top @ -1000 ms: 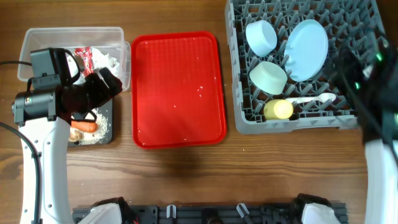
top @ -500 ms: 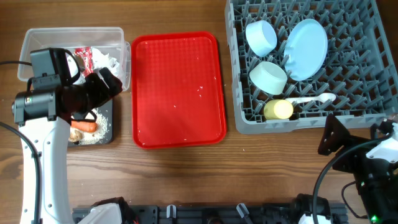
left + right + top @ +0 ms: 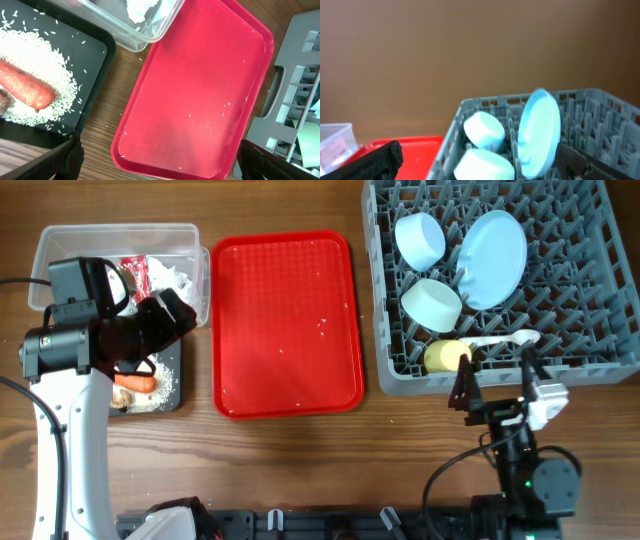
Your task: Sort waste into correct bins and load items into the dishwasher rack
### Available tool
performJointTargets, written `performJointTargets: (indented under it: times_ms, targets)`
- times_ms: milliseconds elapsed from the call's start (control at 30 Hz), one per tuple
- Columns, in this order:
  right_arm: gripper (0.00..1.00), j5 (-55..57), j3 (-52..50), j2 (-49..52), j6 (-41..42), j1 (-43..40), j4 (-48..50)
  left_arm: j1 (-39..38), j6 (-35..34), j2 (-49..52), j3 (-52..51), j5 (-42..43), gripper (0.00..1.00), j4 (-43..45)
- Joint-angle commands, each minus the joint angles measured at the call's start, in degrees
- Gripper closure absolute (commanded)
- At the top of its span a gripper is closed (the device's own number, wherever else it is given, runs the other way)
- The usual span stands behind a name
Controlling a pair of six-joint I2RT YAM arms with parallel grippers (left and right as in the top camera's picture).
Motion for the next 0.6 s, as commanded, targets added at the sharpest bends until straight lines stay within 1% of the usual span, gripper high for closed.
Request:
performJointTargets:
  times_ms: [0, 100, 133, 233, 300, 333, 567]
  targets:
    - [0.0, 2.3, -5.1, -3.3, 1.0, 0.4, 1.6, 0.2, 0.3, -0.3, 0.7, 0.1, 0.0, 0.2]
    - [0.0, 2.3, -7.8, -3.3, 3.4, 0.3, 3.4, 0.2, 0.3, -0.3, 0.7, 0.1, 0.0, 0.2]
    - [0.0, 2.3, -9.4, -3.3, 3.5, 0.3, 6.0, 0.2, 0.3, -0.3, 0.7, 0.1, 0.0, 0.2]
    - [0.0, 2.2, -9.3, -3.3, 2.9, 0.3, 5.0, 0.2, 0.3, -0.3, 0.7, 0.1, 0.0, 0.2]
    - [0.0, -0.4, -9.3, -3.3, 3.3, 0.4, -0.3, 0.2, 0.3, -0.3, 0.7, 0.1, 0.0, 0.2]
    - [0.0, -1.7, -9.3, -3.3, 3.4, 0.4, -0.3, 0.2, 0.3, -0.3, 0.7, 0.0, 0.0, 0.2]
    - [0.0, -1.6, -9.3, -2.8, 3.3, 0.3, -0.3, 0.2, 0.3, -0.3, 0.7, 0.0, 0.0, 0.2]
